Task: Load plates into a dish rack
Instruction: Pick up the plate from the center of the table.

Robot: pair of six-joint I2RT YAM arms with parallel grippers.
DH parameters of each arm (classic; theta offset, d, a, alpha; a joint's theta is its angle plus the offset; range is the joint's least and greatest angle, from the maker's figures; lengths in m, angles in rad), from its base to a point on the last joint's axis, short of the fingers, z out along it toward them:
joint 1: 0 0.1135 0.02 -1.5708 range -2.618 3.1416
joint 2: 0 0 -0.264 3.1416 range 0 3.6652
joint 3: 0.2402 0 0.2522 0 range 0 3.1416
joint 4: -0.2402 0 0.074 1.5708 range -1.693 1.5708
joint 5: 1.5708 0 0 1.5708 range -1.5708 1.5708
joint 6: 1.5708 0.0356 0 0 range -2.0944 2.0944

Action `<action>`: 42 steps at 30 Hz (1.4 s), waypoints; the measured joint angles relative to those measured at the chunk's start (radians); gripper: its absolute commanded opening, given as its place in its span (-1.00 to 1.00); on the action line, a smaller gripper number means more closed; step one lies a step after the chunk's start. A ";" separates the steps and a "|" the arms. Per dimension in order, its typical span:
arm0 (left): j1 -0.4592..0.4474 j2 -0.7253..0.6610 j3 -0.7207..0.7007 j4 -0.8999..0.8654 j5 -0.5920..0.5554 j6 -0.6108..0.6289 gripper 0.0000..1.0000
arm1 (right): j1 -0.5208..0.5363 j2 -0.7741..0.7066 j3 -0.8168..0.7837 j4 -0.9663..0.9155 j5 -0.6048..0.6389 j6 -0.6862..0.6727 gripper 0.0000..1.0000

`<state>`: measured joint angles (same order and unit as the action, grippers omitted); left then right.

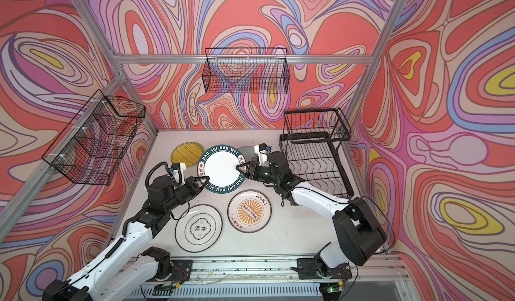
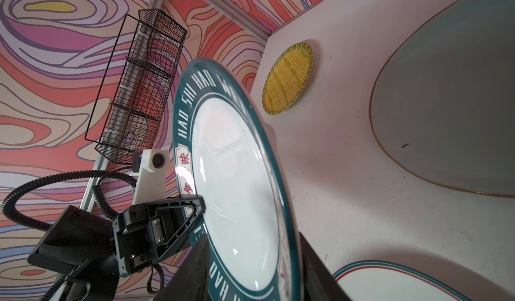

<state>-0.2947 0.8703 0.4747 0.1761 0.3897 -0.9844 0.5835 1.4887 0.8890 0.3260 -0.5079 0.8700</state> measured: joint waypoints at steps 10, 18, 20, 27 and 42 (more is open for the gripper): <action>0.000 0.003 -0.014 0.067 0.003 -0.024 -1.00 | 0.001 0.017 -0.015 0.091 -0.016 0.048 -0.21; 0.000 0.004 -0.023 0.091 0.004 -0.034 -1.00 | 0.001 0.029 -0.016 0.113 -0.026 0.060 -0.35; 0.000 0.004 -0.027 0.099 0.005 -0.039 -1.00 | 0.002 0.032 -0.016 0.116 -0.028 0.061 -0.38; -0.001 0.012 -0.040 0.136 0.008 -0.050 -1.00 | 0.003 0.048 -0.016 0.134 -0.032 0.074 -0.59; -0.001 0.012 -0.045 0.156 0.011 -0.067 -1.00 | 0.006 0.059 -0.016 0.138 -0.032 0.058 -1.00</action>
<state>-0.2955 0.8822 0.4297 0.3325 0.4007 -1.0515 0.5892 1.5475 0.8726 0.4641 -0.5400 0.9276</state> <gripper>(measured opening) 0.090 0.073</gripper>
